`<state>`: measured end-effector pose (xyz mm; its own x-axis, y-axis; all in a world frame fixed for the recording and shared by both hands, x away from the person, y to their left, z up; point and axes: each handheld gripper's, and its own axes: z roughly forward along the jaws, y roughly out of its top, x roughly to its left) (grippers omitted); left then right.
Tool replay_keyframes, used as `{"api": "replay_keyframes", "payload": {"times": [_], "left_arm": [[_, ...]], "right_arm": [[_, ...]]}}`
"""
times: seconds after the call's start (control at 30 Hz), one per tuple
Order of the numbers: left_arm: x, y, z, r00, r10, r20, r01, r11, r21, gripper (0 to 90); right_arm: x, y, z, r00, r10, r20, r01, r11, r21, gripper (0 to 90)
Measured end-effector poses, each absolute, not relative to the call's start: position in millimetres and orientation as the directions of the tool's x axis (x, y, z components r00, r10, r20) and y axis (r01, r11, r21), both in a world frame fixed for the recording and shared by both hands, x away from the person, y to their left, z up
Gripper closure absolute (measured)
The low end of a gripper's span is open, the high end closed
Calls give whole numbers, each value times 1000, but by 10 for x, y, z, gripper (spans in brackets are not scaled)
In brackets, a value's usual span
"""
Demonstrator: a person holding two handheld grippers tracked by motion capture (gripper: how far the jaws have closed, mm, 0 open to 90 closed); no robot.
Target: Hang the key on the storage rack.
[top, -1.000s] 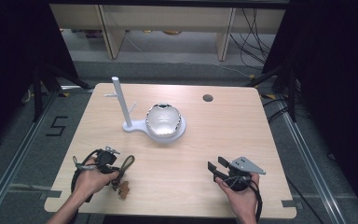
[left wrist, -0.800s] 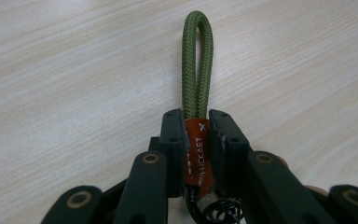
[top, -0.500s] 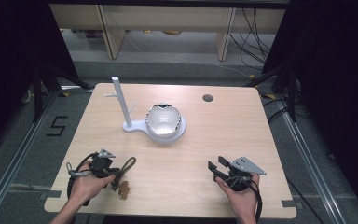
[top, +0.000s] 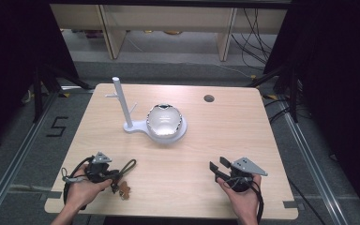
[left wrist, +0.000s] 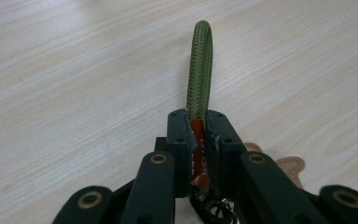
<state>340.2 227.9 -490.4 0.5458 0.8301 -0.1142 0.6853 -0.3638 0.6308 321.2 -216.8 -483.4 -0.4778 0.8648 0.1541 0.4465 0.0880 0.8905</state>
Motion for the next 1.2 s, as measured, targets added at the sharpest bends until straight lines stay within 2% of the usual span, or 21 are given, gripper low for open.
{"api": "replay_keyframes", "payload": {"times": [0.13,0.17,0.23,0.33,0.4,0.5,0.53,0.57,0.6,0.77,0.8,0.87,1.03,1.2], "left_arm": [[3369,2337,-4851,568,816,-105,652,-368,663,806],[3357,2342,-4849,567,816,-112,641,-351,683,806],[3338,2370,-4848,569,813,-123,620,-326,714,806],[3302,2392,-4863,558,820,-131,583,-275,765,805],[3271,2377,-4875,531,832,-163,560,-200,804,806],[3238,2387,-4878,515,839,-174,522,-146,840,806],[3232,2394,-4875,510,842,-176,511,-131,850,806],[3230,2403,-4871,507,844,-174,500,-123,857,806],[3230,2411,-4866,503,845,-179,489,-108,866,806],[3234,2451,-4826,482,859,-170,443,-72,894,806],[3240,2457,-4821,484,859,-169,433,-66,899,807],[3235,2462,-4798,473,868,-149,410,-67,909,807],[3236,2490,-4750,456,879,-136,370,-48,928,807],[3242,2520,-4735,440,888,-135,349,-31,936,807]], "right_arm": [[3215,-2175,-4834,-472,869,150,444,87,892,510],[3212,-2164,-4839,-469,865,177,455,65,888,510],[3224,-2178,-4845,-478,863,161,441,77,894,511],[3188,-2160,-4830,-448,872,195,473,46,880,512],[3209,-2170,-4843,-459,870,179,450,53,891,512],[3222,-2179,-4855,-454,879,149,439,74,896,513],[3220,-2172,-4858,-459,872,168,451,66,890,514],[3219,-2190,-4853,-464,874,145,437,83,895,514],[3215,-2178,-4854,-469,867,170,446,66,892,513],[3212,-2183,-4860,-462,871,167,449,67,891,513],[3201,-2162,-4863,-452,869,203,465,35,885,513],[3234,-2193,-4873,-461,876,143,431,80,899,514],[3213,-2180,-4866,-445,877,181,459,49,887,515],[3219,-2190,-4878,-455,875,165,439,60,896,516]]}}
